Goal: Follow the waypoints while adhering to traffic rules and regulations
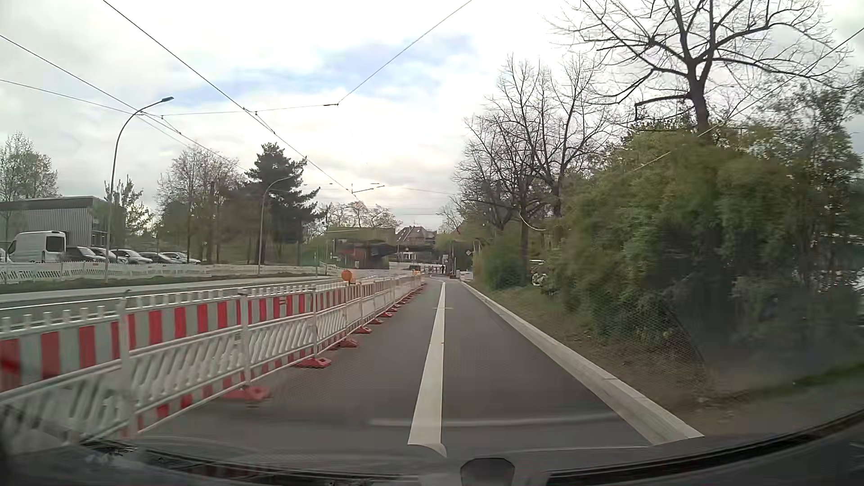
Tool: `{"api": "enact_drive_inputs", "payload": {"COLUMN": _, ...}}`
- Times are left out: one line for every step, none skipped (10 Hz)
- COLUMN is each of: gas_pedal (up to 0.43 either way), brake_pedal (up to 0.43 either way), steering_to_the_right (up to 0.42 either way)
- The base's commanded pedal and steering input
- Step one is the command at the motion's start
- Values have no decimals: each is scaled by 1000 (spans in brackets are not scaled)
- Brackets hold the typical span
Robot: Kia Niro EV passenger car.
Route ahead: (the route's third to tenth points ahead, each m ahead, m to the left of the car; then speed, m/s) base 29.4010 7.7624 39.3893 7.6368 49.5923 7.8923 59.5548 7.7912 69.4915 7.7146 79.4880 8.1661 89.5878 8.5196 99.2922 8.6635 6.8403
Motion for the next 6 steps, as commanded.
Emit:
{"api": "enact_drive_inputs", "payload": {"gas_pedal": 39, "brake_pedal": 0, "steering_to_the_right": 3}}
{"api": "enact_drive_inputs", "payload": {"gas_pedal": 39, "brake_pedal": 0, "steering_to_the_right": 3}}
{"api": "enact_drive_inputs", "payload": {"gas_pedal": 39, "brake_pedal": 0, "steering_to_the_right": 3}}
{"api": "enact_drive_inputs", "payload": {"gas_pedal": 39, "brake_pedal": 0, "steering_to_the_right": 3}}
{"api": "enact_drive_inputs", "payload": {"gas_pedal": 39, "brake_pedal": 0, "steering_to_the_right": 3}}
{"api": "enact_drive_inputs", "payload": {"gas_pedal": 39, "brake_pedal": 0, "steering_to_the_right": 3}}
